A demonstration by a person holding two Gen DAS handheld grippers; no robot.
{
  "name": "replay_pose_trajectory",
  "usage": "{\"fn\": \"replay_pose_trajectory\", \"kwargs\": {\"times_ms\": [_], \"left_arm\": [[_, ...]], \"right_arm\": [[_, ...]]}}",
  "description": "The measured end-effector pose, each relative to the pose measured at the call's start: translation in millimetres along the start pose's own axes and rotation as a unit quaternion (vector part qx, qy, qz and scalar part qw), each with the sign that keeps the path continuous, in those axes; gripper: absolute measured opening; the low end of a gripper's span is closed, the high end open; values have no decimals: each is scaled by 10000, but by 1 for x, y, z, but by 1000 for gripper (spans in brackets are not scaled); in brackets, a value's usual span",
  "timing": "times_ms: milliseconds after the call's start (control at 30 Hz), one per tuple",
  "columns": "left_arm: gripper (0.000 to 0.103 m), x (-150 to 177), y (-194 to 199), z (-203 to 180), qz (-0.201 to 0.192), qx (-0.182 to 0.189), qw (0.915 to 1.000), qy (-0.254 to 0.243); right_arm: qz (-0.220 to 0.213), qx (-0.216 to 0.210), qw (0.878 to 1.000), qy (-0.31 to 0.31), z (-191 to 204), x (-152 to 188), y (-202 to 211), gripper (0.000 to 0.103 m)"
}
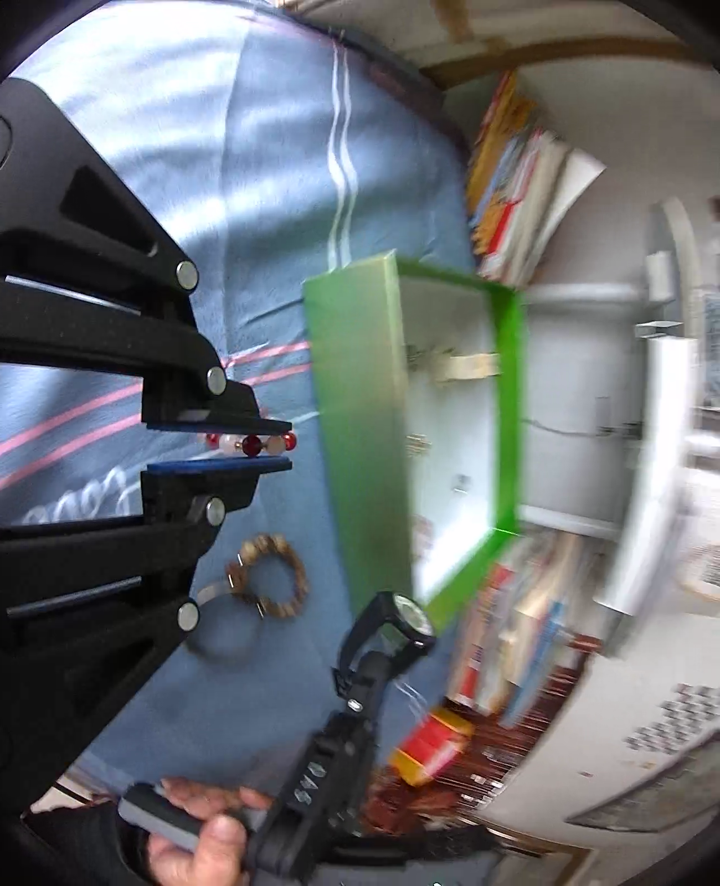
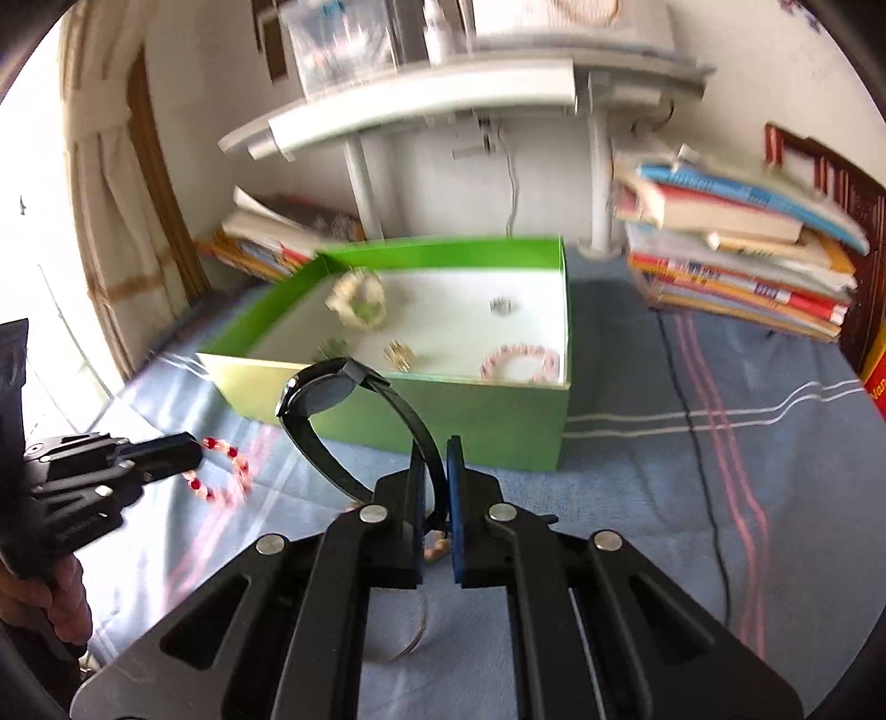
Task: Organize jewelry
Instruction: 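Grasp the black glasses with right while left grasps the red-and-white bead bracelet, then carry the glasses with right while left carries the red bracelet over the box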
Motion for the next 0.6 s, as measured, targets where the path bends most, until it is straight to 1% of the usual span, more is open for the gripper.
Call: {"fn": "replay_pose_trajectory", "kwargs": {"times_ms": [133,233,300,400,500,600], "left_arm": [[7,-5,57,-6,-476,108,9987,176],[7,2,89,-11,-667,133,9973,262],[7,10,105,-16,-722,134,9968,301],[8,24,119,-25,-756,114,9966,312],[8,42,127,-33,-735,109,9967,330],[8,56,131,-38,-709,-19,9970,312]], "right_arm": [[-254,-96,9996,-49,10,0,39,7],[-370,-177,9991,-97,19,9,67,7],[-432,-221,9987,-149,23,18,82,7],[-506,-229,9983,-189,29,37,104,7],[-493,-206,9984,-201,34,54,114,7],[-518,-179,9983,-200,37,66,125,7]]}}
Point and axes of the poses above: each gripper's, at about its wrist camera, not at the fingertips, and y roughly against the way its jaws point, z to its left, x to its underside, the point moved 7 cm from there along -y, roughly the way its jaws point, and after that the axes turned 6 degrees about -y, right-handed, at the moved point
